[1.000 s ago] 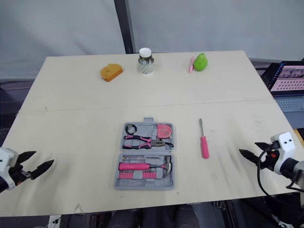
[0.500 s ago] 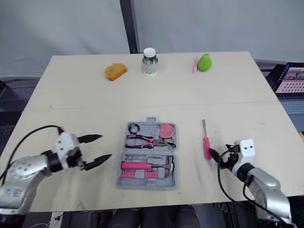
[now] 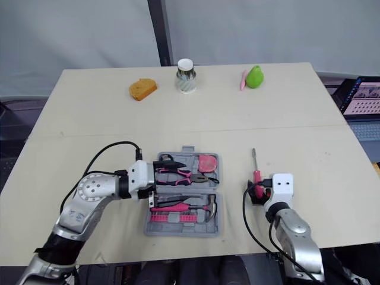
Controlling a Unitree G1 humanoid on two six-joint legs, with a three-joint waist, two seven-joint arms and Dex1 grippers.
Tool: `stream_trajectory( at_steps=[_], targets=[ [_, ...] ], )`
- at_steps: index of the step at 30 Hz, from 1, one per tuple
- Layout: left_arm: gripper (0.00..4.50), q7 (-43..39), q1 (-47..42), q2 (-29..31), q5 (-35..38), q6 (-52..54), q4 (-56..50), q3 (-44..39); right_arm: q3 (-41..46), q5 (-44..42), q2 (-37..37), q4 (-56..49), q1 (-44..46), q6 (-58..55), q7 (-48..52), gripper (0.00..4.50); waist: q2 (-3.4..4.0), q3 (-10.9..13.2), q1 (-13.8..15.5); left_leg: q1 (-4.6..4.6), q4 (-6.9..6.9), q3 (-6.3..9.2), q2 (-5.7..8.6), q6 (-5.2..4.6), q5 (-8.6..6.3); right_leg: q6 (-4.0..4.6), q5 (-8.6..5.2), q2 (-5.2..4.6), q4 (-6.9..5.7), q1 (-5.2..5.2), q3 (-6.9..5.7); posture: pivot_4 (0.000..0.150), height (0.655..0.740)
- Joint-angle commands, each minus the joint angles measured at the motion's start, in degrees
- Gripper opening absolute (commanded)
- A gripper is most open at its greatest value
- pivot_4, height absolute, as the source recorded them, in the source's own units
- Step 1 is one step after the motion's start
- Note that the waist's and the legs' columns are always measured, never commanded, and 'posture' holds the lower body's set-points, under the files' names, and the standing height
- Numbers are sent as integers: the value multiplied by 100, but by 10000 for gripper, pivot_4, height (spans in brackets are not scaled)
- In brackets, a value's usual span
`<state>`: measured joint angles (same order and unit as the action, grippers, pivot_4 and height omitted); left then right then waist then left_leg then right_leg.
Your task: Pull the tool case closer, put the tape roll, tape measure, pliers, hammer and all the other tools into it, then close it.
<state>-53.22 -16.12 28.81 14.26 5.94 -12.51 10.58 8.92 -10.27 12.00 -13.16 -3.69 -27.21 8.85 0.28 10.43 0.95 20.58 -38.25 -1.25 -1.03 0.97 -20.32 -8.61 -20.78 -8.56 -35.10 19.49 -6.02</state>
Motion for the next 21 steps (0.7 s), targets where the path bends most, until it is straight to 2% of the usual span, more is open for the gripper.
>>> stream_trajectory(
  at_steps=[1,3,8,9,13,16,21],
  targets=[
    [45000,16,-62,-61,-26,-144,-55,24,-114,145,-129,25,-124,89,-167,39797,-1,-1,-23,0,0,0,-1,0,0,0,0,0,-1,0,0,1500,7400],
    [45000,13,-65,-75,-39,-163,-49,23,-128,138,-196,30,-150,124,-189,32678,-1,-1,-47,0,0,0,-1,0,0,0,0,0,-1,0,0,1500,7400],
    [45000,20,-55,-84,-71,-200,-50,-6,-99,146,-226,42,-181,223,-175,8636,-3,-2,-76,0,-2,1,-1,-1,0,0,0,-1,-2,-2,0,1500,7400],
    [45000,16,-51,-80,-70,-202,-52,-14,-87,144,-213,38,-188,236,-161,6566,-2,-2,-79,0,-2,2,-1,-1,0,0,0,-1,-2,-2,0,1500,7400],
    [45000,1,-56,-73,-74,-217,-40,-15,-47,110,-96,-26,-194,275,-41,6775,-3,-2,-81,0,-2,2,-1,0,0,0,0,-1,-4,-1,0,1500,7400],
    [45000,-28,-3,-37,-75,-250,-77,-22,-110,62,262,-341,-215,258,345,6775,-3,-1,-80,0,-2,3,0,-1,0,0,0,-2,-3,-2,0,1500,7400],
    [45000,-234,585,506,130,-175,-496,-429,-209,-348,1589,-1284,-46,-135,1680,6775,3,2,-138,0,4,-7,-2,-1,0,1,-1,-1,0,6,4,1500,7400]
  ],
)
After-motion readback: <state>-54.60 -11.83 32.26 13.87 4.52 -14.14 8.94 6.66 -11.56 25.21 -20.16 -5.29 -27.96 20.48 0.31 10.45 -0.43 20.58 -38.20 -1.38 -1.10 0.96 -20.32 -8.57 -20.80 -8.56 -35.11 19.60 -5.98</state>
